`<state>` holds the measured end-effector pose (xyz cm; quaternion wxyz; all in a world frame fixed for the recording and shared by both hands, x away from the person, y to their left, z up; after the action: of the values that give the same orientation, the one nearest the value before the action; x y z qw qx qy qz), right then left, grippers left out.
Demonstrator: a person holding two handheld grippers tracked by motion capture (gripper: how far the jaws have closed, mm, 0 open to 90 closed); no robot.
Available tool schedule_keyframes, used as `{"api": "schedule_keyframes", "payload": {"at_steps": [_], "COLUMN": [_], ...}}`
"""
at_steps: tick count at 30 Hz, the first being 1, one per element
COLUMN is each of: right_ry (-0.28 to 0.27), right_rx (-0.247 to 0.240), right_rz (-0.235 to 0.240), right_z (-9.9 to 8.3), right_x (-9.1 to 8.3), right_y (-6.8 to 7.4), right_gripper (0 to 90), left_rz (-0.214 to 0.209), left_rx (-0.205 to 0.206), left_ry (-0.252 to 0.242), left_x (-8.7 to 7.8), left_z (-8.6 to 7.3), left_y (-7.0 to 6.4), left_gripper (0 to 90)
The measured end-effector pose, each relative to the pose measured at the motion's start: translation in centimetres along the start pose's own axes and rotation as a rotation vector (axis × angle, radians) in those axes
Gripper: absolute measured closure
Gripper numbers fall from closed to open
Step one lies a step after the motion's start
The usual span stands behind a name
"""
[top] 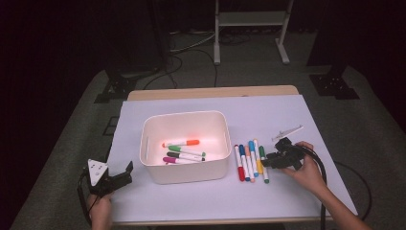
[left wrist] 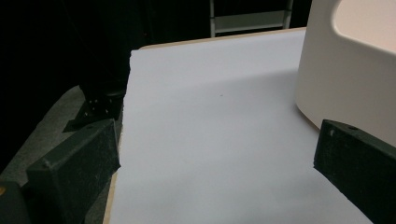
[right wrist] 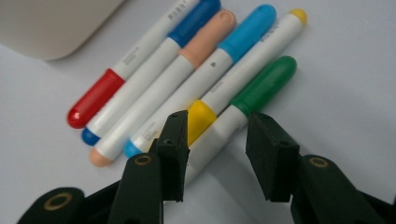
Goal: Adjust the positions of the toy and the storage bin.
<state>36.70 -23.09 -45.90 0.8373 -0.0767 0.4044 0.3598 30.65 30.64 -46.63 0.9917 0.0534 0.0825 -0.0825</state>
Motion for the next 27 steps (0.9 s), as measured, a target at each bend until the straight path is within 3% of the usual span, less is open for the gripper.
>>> {"api": "schedule_keyframes", "payload": {"at_steps": [3, 15, 27], "right_ry": [-0.006, 0.033, 0.022], "right_rx": [0.016, 0.009, -0.017], "right_rz": [-0.006, -0.124, -0.194], "right_z": [-0.1, -1.5, -2.1], "right_x": [0.3, -0.3, -0.8], "right_y": [-0.2, -1.3, -1.9], "right_gripper": [58.1, 59.4, 70.8], "left_rz": [-0.001, -0.002, -0.001], "left_rx": [-0.002, -0.001, 0.0], "left_ry": [-0.003, -0.003, -0.006], "left_x": [0.0, 0.0, 0.0], "left_z": [0.0, 0.0, 0.0], "left_y": [0.0, 0.0, 0.0], "left_gripper": [0.0, 0.0, 0.0]}}
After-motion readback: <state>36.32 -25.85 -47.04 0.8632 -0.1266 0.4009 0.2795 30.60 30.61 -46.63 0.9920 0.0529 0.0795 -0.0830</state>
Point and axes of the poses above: each handheld gripper's, and its own axes: x roughly forward along the jaws, z roughly out of its top, y roughly to its left, the point moved 4 cm from there along x, roughly forward along the jaws, and after that the axes turned 8 degrees about -y, right-handed, at the moved point
